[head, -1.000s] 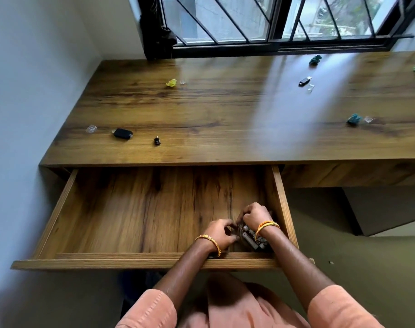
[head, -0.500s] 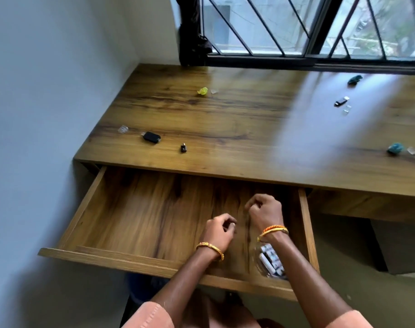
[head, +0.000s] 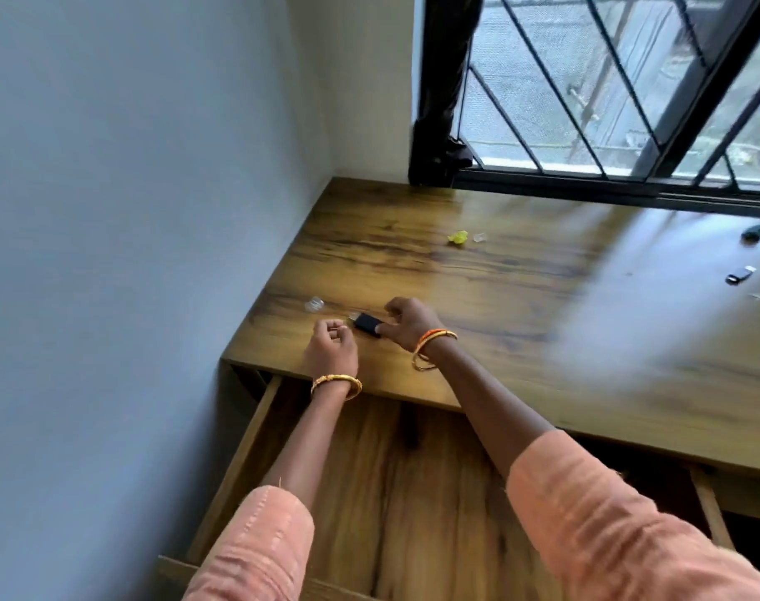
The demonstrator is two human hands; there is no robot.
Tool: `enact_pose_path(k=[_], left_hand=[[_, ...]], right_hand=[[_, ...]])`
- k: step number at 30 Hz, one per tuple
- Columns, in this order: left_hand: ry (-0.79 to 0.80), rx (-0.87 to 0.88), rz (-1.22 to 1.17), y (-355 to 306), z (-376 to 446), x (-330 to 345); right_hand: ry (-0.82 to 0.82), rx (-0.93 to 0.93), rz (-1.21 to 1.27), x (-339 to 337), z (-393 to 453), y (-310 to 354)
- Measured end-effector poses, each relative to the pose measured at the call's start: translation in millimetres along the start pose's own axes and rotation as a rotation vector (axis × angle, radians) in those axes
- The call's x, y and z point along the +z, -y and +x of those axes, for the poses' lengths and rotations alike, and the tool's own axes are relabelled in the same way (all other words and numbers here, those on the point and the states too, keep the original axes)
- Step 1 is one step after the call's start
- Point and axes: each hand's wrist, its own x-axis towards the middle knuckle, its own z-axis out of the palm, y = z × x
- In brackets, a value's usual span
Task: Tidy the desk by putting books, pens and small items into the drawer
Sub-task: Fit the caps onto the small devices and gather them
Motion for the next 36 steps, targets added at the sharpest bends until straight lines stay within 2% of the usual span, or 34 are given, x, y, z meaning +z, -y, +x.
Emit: enact_pose_path(k=[3,6,12,15,18,22,28,32,34,36], left_hand=[[0.085,-0.095,0.048,3,32,-4],[0.204,-0.178,-0.012,22,66,-2],[0.303,-0.234,-0.107,2,58,-17],[0.35,-0.205,-0.164,5,55,-20],[0.49,-0.204,-0.322,8,53,-19],[0.686,-0.215,-0.514,10,33,-9],[0.587,-0.271,-0.635,15,23,-11],[0.415,-0.311,-0.703,24,32,-34],[0.398,-0.369,-0.756,31,39,-49],[0.409,-0.415,-0.765,37,44,-61]], right_hand=[[0.065,0.036,-0.139,19,21,12],[0.014,0.071,-0.144,32,30,14],[-0.001,0.186,0.053,34,35,10],[-0.026,0.207,0.288,35,36,4],[-0.019,0.218,0.504,29,34,0],[0.042,0.157,0.545,34,20,2],[0.039,0.133,0.521,32,9,5],[-0.177,0.021,0.341,28,25,23],[-0.119,-0.061,0.194,33,37,38],[0.016,-0.133,0.055,45,49,51]])
